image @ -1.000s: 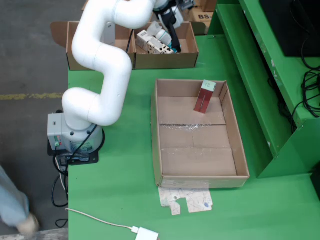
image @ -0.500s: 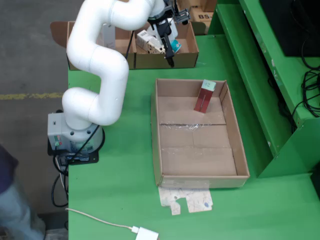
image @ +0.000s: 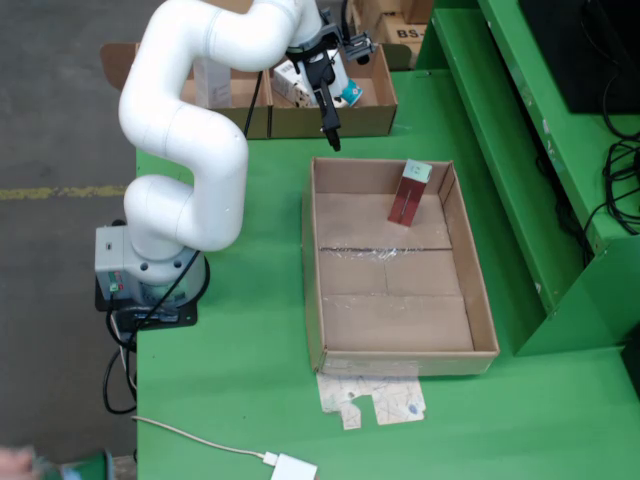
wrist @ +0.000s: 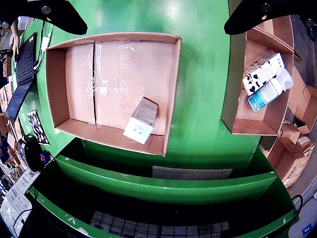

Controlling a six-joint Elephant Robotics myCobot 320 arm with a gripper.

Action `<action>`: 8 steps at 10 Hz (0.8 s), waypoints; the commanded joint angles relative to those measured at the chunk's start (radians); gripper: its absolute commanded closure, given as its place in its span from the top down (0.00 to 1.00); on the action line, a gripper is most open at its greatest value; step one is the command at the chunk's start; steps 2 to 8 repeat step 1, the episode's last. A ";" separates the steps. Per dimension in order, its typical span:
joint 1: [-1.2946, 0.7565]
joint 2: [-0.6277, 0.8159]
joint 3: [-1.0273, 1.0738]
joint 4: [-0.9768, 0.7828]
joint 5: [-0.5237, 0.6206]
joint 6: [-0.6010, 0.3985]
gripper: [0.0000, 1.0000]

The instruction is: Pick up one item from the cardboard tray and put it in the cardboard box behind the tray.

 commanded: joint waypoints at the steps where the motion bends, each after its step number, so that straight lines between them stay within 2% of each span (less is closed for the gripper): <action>1: 0.005 0.529 -0.381 0.009 -0.009 0.005 1.00; 8: 0.005 0.529 -0.381 0.009 -0.009 0.005 1.00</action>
